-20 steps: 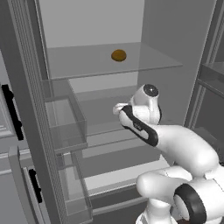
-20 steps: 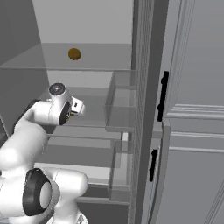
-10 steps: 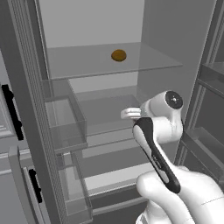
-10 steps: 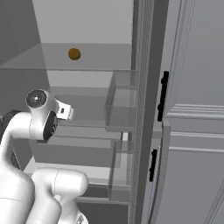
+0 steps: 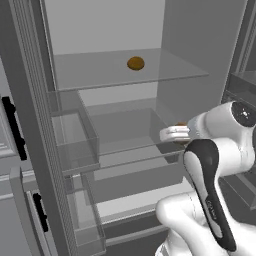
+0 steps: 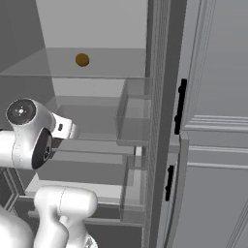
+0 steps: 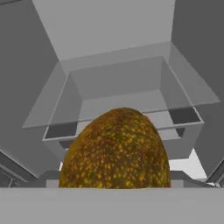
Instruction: Place one avocado and one chicken drumstick in each tupperware on the nearby counter, to pack two identical lunches.
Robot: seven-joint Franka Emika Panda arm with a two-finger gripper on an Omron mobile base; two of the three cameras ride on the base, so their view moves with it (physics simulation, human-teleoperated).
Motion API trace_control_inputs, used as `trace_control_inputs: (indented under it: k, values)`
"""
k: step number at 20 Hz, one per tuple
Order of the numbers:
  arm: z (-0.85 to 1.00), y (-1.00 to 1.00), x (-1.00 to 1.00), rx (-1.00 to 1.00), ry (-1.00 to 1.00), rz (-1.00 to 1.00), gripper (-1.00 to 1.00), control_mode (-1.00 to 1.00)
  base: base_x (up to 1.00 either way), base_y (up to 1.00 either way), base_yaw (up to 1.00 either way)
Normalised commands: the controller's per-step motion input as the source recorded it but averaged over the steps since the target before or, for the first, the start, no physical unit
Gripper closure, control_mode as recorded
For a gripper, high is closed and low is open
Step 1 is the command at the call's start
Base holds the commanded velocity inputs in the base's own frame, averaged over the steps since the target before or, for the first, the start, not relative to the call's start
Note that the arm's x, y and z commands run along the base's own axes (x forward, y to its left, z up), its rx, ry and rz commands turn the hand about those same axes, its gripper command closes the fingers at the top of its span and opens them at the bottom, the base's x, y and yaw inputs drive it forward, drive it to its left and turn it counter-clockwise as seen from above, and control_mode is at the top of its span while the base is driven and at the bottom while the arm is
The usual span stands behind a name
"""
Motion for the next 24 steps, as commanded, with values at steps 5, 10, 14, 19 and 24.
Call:
trace_control_inputs:
  k: [5, 10, 14, 19, 24]
  values:
    - [0.02, -0.31, -1.00, 0.00, 0.00, 0.00, 1.00, -1.00, 0.00, 0.00, 0.00]
    - [-0.09, -0.02, -0.60, -0.01, 0.00, 0.00, 1.00, 1.00, -0.35, 0.00, 0.00]
    - [0.00, 0.00, 0.00, 0.00, 0.00, 0.00, 1.00, 1.00, -1.00, 0.10, 0.04]
    - [0.00, 0.00, 0.00, 0.00, 0.00, 0.00, 1.00, 1.00, -0.97, 0.53, 0.20]
    - [0.00, 0.00, 0.00, 0.00, 0.00, 0.00, 1.00, 1.00, -0.25, 0.87, 0.43]
